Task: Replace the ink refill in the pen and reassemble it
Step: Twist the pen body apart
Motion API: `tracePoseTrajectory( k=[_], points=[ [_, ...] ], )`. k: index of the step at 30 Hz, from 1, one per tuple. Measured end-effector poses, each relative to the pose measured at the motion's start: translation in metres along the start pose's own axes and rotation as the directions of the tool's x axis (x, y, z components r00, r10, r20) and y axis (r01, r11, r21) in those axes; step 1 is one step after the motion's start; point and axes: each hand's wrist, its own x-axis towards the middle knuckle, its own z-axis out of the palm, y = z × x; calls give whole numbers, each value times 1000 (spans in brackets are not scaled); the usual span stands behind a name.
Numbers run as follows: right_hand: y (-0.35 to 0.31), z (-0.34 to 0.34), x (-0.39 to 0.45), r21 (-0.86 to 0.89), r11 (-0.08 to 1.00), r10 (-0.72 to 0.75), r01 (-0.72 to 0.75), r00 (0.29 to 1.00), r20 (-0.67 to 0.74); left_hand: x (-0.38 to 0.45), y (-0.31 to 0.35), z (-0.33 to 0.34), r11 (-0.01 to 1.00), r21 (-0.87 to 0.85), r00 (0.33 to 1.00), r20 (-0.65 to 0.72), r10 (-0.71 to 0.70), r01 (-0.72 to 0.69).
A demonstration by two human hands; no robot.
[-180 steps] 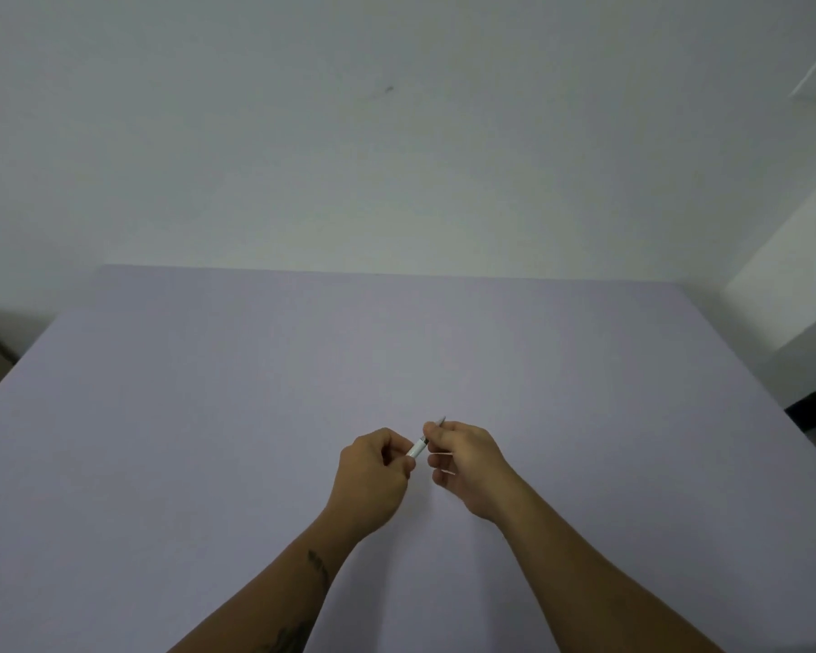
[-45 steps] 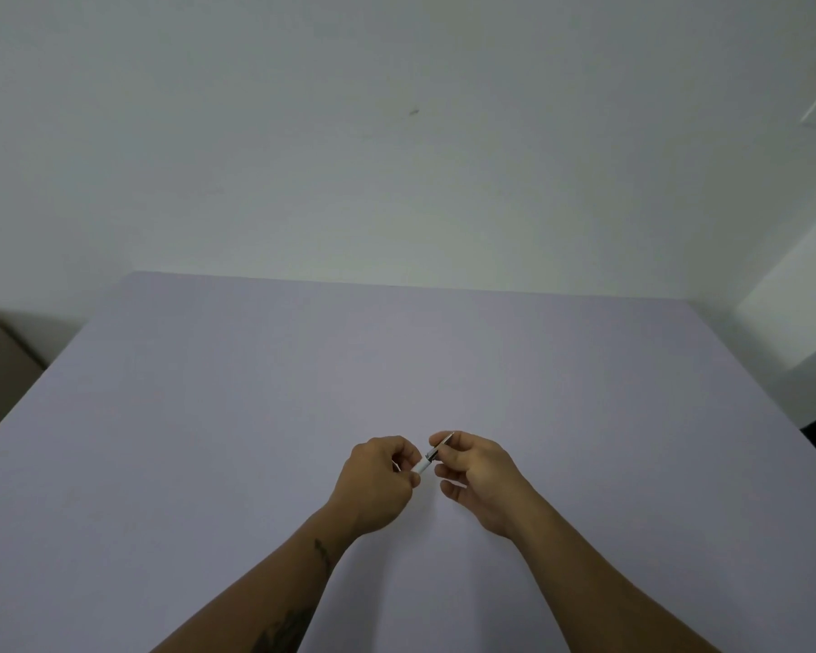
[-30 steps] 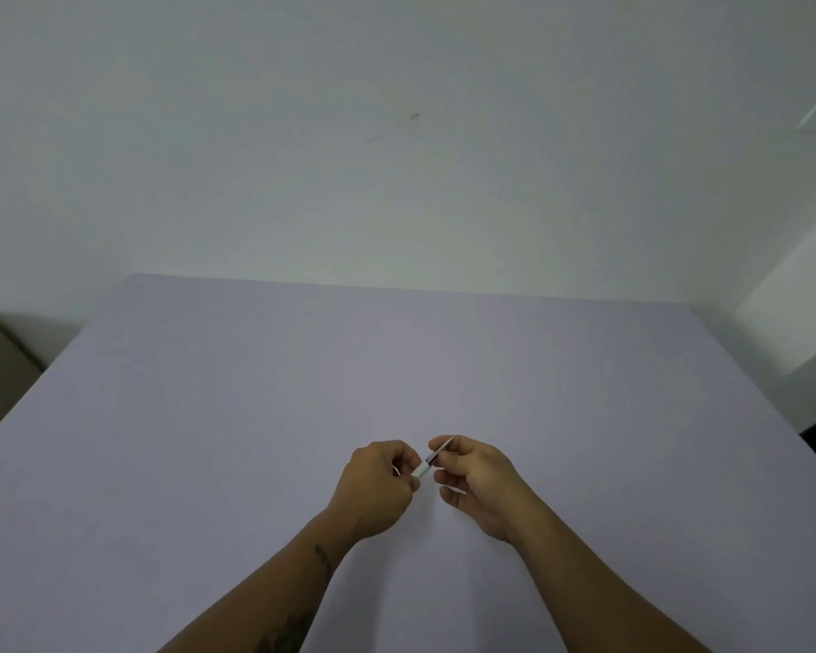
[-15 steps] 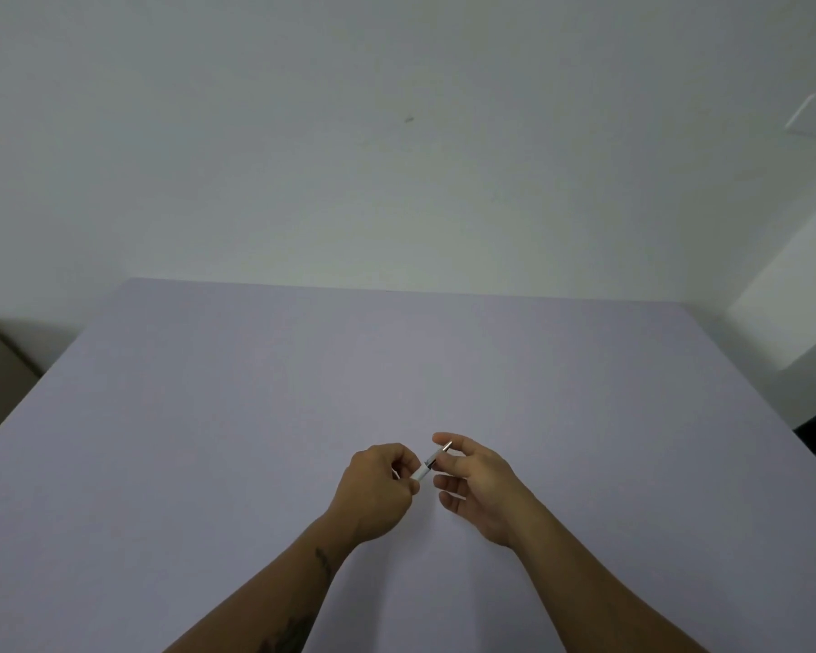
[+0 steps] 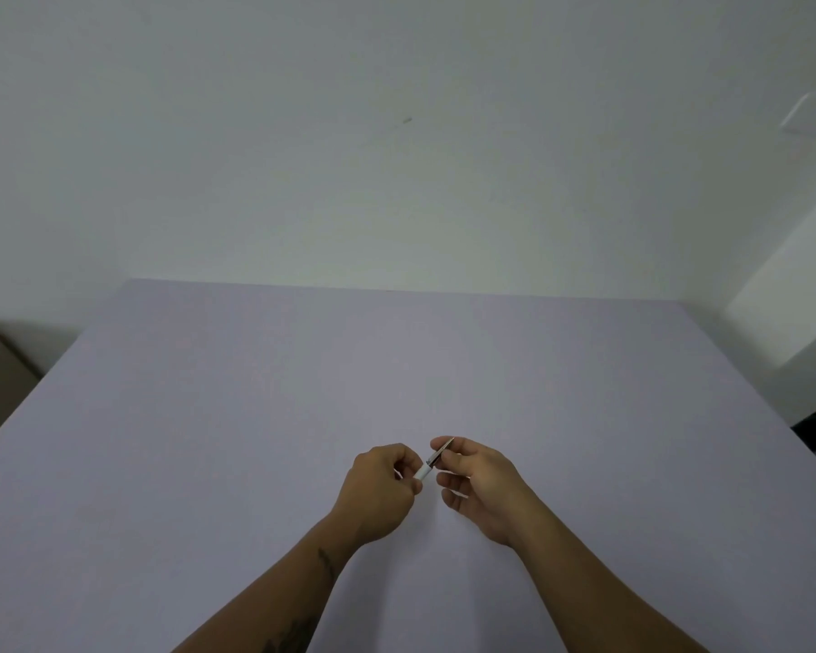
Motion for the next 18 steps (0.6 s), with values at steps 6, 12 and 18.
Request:
tracePoseTrajectory(
  k=[6, 12, 18],
  points=[
    [1, 0, -1, 12, 999, -34, 34, 999, -1, 0, 2, 0, 1000, -24, 1000, 4, 1, -1],
    [1, 3, 2, -67, 998, -20, 21, 1000, 11, 0, 1, 0, 1000, -11, 1000, 10, -4, 5],
    [2, 1, 5, -111, 992, -55, 52, 998, -30, 1, -1, -1, 1000, -12, 1000, 20, -10, 11]
  ],
)
